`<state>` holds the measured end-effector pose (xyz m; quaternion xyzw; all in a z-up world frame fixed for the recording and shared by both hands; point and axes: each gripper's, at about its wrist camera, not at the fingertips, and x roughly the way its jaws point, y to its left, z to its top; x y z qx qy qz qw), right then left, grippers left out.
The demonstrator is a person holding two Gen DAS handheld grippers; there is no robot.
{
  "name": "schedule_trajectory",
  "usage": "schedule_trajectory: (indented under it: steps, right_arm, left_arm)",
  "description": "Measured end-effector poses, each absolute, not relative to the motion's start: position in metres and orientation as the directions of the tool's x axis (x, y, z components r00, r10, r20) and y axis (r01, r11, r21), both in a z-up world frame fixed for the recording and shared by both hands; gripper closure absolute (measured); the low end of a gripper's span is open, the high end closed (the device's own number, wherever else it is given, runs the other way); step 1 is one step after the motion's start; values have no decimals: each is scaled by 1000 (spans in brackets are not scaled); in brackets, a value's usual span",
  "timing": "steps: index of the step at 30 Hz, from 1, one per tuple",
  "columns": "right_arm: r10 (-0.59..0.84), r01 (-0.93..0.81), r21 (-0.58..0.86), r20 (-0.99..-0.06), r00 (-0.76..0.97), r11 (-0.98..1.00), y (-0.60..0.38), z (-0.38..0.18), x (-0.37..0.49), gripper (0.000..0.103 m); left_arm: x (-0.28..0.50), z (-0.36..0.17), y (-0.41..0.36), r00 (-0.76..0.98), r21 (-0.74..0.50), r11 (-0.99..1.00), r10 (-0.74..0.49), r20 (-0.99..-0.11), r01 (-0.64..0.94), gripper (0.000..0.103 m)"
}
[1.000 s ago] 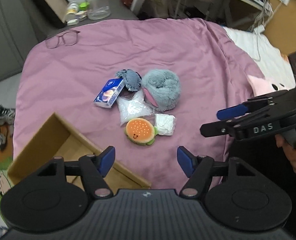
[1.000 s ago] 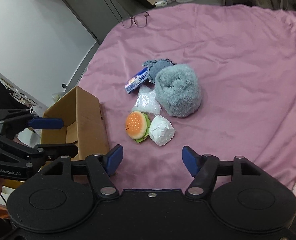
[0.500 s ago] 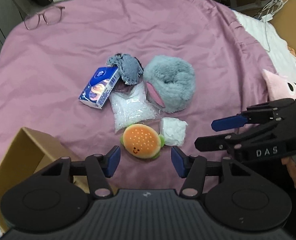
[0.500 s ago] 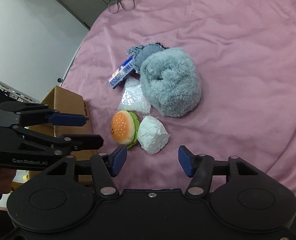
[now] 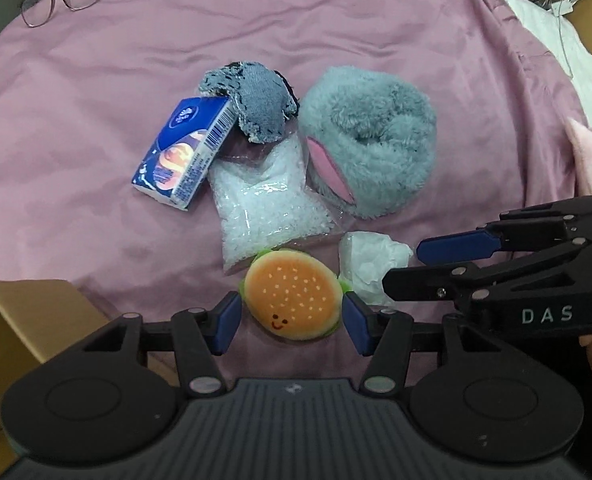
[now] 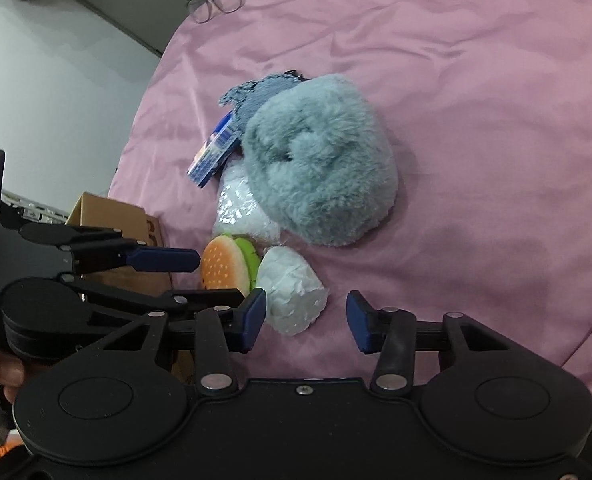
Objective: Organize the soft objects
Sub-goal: 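Move the left tool to the hamburger plush while the right tool approaches the white bundle, then grasp the hamburger plush with the left tool while the right tool grasps the white bundle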
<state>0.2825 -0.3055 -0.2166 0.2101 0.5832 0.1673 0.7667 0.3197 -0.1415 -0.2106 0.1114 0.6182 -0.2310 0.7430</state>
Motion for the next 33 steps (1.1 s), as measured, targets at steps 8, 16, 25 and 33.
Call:
schedule_trajectory:
  steps: [8,16,25,33]
  right_arm:
    - [558,26,582,-791,251,813,-303,-231,287,71]
    - [536,-3,559,-792,291,829,-298,-209,276,73]
    - [479,-44,495,-810,338,868,-283,-172,258,73]
    - [414,-76,419,-821,393,905,-267,-139,239,73]
  left_arm:
    - [324,-224,-145,134,-107,868,-195,-972,484,65]
    - [315,-199,-137,186,-105,871,-218,-958,479,72]
    - [289,-167,-132,226,-88,857,-231,-946,508,72]
    - [266,-135,-107,305,-69,881,-234,-923,469,72]
